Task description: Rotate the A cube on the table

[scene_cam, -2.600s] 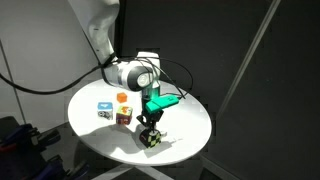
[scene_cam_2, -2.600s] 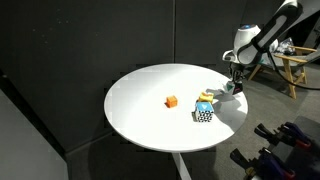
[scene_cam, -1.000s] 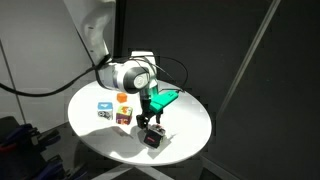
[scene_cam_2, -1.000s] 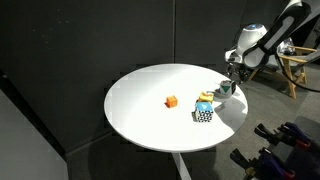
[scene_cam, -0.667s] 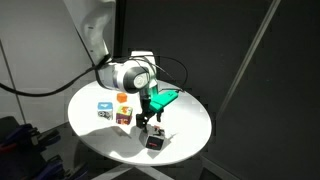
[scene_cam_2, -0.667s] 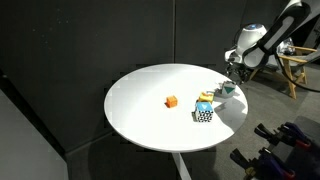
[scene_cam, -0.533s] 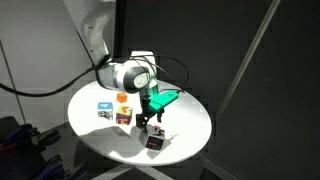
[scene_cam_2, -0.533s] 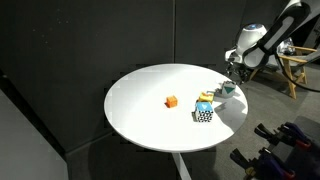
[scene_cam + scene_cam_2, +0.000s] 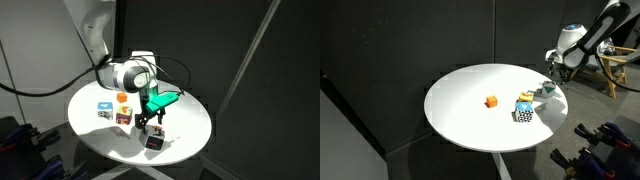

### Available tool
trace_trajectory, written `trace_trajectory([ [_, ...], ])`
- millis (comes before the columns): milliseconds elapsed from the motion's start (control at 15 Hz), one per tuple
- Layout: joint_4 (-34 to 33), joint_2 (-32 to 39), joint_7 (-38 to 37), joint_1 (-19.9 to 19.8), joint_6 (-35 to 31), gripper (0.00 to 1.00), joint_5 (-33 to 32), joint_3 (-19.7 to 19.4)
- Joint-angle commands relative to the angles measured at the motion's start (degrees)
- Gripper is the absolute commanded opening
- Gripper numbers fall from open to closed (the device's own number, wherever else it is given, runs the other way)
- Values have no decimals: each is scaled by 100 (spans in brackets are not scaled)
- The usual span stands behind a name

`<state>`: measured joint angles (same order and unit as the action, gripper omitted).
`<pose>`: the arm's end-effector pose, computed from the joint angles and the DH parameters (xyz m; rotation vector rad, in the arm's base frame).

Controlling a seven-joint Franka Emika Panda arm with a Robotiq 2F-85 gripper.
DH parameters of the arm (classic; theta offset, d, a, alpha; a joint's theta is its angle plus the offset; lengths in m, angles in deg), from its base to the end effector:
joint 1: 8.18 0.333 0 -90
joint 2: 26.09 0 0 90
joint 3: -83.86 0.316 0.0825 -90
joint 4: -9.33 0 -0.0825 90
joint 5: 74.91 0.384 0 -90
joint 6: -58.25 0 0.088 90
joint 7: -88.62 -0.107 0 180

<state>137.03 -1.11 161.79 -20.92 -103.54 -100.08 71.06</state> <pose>0.5123 -0.2232 0.1913 2.3008 1.6908 -0.1456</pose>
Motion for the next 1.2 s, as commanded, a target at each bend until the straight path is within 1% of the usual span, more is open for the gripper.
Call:
trace_trajectory([
  [0,-9,-12,-30,-62,26,100,-50,57],
  [467,-9,-12,-32,-62,26,100,-50,55],
  [733,111,-158,248,-227,-132,100,28,253],
  [1133,119,-259,-106,-232,-231,100,272,285],
])
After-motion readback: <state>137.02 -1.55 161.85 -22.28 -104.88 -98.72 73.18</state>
